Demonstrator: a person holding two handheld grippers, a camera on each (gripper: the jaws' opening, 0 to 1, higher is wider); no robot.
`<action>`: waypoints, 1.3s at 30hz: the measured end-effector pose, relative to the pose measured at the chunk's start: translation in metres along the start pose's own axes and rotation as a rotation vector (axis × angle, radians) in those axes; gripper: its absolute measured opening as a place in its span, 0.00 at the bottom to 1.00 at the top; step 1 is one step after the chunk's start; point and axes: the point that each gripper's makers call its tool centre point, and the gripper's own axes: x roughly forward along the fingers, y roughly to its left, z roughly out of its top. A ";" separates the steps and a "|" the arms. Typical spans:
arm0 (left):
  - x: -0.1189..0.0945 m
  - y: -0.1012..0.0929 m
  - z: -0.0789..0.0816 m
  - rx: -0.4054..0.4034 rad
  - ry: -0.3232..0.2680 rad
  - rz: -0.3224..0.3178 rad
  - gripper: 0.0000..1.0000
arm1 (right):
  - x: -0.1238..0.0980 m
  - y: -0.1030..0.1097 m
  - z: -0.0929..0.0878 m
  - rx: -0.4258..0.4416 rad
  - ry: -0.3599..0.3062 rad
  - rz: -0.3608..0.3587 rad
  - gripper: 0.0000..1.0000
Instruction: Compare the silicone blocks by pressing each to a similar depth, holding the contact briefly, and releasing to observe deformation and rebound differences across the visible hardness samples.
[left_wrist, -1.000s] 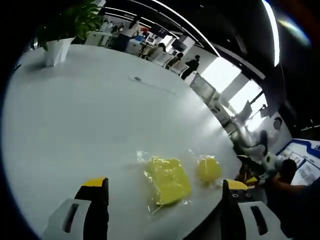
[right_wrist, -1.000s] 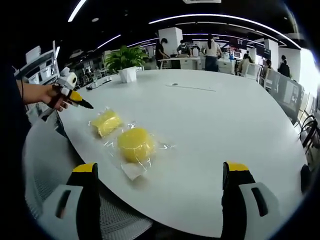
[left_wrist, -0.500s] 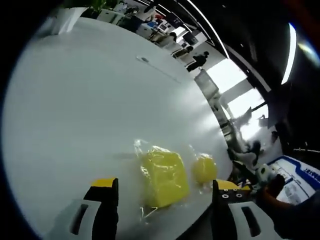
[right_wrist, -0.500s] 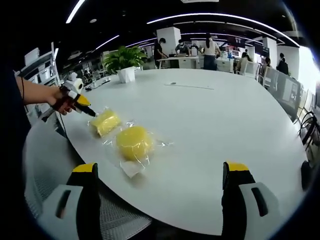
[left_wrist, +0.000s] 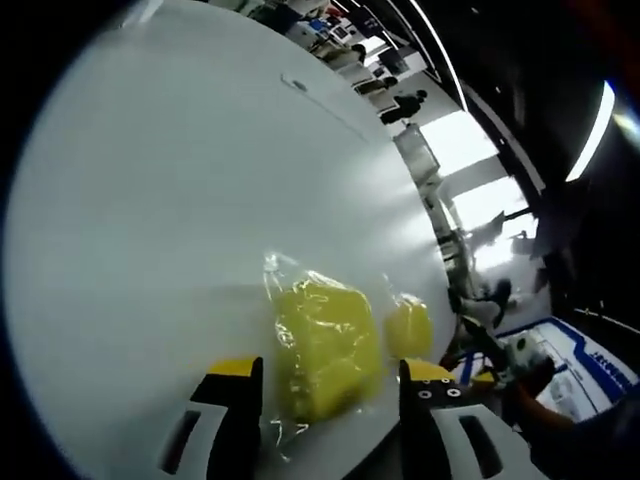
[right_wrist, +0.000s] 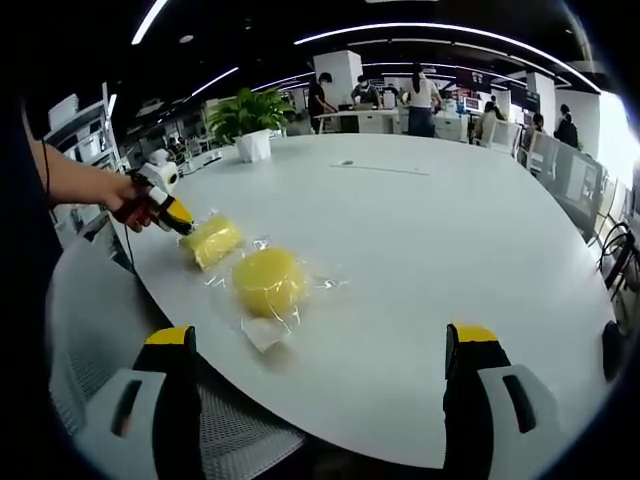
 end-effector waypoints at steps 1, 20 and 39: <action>0.001 0.003 -0.001 -0.004 0.007 0.020 0.51 | 0.000 0.000 0.000 0.000 0.000 0.000 0.97; 0.010 0.010 -0.004 0.125 0.017 0.102 0.20 | 0.002 -0.003 -0.005 0.007 0.015 0.006 0.97; 0.009 0.009 -0.007 0.106 0.022 0.094 0.00 | 0.003 -0.001 -0.004 0.003 0.019 0.014 0.97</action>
